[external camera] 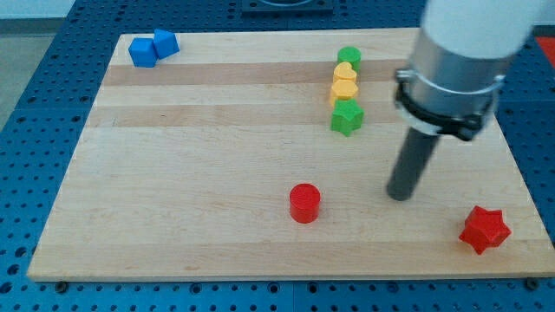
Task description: Move the red circle closer to the red star
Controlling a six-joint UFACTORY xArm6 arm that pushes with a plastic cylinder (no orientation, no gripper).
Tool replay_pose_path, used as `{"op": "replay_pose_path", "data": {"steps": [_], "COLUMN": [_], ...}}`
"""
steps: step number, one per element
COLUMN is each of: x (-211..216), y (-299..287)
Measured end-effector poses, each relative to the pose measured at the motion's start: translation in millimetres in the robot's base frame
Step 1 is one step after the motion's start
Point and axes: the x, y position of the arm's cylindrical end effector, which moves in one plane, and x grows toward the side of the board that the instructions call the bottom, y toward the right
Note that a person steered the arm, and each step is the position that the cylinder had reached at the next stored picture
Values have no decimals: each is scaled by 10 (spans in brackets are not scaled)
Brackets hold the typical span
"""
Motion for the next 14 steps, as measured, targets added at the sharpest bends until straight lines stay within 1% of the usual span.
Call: {"op": "replay_pose_path", "data": {"steps": [2,3,4,5,9,10,12,13,14], "x": [-360,-443,-397,65,185,185,254,254,238], "y": [-902,-1213,-1354,-1361,-1349,-1177,-401,-248,-251]}}
